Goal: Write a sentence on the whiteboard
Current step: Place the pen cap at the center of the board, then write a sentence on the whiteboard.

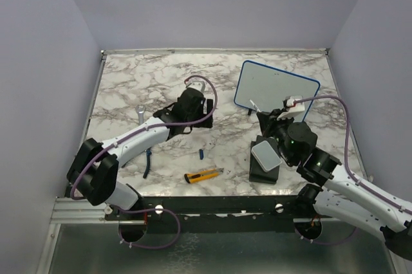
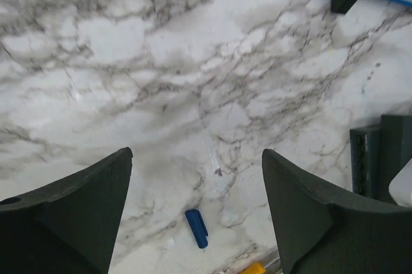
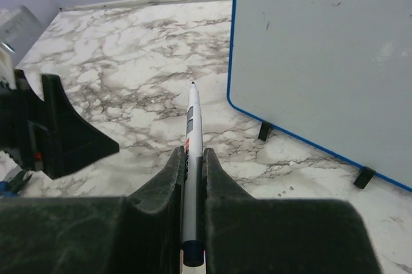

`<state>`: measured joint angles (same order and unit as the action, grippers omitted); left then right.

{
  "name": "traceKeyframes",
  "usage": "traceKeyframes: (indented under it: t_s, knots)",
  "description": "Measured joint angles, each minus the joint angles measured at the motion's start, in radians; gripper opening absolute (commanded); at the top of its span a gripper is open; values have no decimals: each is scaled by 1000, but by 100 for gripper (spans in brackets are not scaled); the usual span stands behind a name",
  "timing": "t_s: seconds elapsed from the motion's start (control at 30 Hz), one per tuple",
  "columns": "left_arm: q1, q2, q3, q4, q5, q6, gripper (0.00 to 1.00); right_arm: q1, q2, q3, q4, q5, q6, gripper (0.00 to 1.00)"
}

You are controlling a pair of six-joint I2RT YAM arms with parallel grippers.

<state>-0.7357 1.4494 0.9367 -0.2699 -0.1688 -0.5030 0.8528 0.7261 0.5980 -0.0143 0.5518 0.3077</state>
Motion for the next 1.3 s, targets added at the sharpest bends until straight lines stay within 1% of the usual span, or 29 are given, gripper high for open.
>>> traceKeyframes:
  t_s: [0.13,0.3,0.43,0.63,0.77,0.97,1.1,1.3]
  knots:
    - [93,33,122,48,60,84,78,-78,39,2,50,-16,-39,1]
    - [151,140,235,135,206,119,76,-220,134,2,153,-111,-63,0]
    - [164,252,323,177,300,126,71,-294,236,19,248,-198,-77,1]
    - [164,337,347,264,394,130,62,-376,378,71,364,-309,-92,1]
    - [164,418,383,365,458,157,61,-413,433,99,426,-366,-91,1]
    - [172,531,399,513,536,175,55,-434,471,101,481,-412,-91,1]
    - [174,582,414,558,564,181,49,-436,496,101,506,-424,-91,1]
    - [174,589,425,598,581,193,44,-436,536,103,523,-426,-91,0]
